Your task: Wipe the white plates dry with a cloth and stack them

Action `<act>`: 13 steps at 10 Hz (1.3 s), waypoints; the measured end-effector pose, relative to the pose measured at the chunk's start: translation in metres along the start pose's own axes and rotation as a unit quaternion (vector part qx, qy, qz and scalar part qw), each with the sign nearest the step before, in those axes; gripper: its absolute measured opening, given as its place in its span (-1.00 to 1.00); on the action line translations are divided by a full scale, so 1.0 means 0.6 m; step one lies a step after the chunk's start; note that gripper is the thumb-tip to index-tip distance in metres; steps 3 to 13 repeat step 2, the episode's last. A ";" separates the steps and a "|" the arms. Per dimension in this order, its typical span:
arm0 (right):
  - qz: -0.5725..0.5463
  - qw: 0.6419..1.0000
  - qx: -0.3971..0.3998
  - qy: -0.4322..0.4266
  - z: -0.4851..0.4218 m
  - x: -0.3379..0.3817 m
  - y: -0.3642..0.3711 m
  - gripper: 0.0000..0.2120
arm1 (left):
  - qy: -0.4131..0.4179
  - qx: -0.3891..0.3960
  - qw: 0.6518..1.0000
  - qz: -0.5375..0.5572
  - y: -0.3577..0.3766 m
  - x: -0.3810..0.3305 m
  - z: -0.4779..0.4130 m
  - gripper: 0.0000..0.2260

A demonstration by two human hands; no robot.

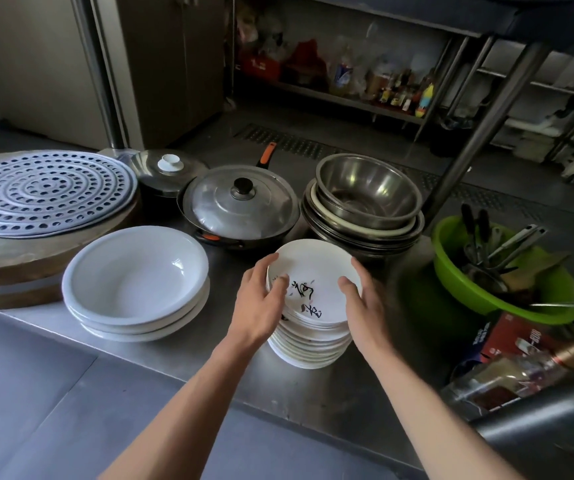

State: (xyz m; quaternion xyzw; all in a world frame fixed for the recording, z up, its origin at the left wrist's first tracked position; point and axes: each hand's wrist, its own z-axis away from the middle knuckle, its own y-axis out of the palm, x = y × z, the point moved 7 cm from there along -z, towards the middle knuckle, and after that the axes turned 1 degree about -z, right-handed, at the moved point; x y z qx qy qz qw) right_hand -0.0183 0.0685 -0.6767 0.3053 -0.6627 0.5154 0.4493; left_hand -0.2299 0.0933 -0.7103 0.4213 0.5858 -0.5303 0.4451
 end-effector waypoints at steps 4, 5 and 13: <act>0.160 0.987 -0.017 -0.007 0.027 0.040 -0.003 -0.47 | -0.026 0.038 0.997 -0.064 -0.013 -0.027 0.025 -0.45; 0.160 0.987 -0.017 -0.007 0.027 0.040 -0.003 -0.47 | -0.026 0.038 0.997 -0.064 -0.013 -0.027 0.025 -0.45; 0.160 0.987 -0.017 -0.007 0.027 0.040 -0.003 -0.47 | -0.026 0.038 0.997 -0.064 -0.013 -0.027 0.025 -0.45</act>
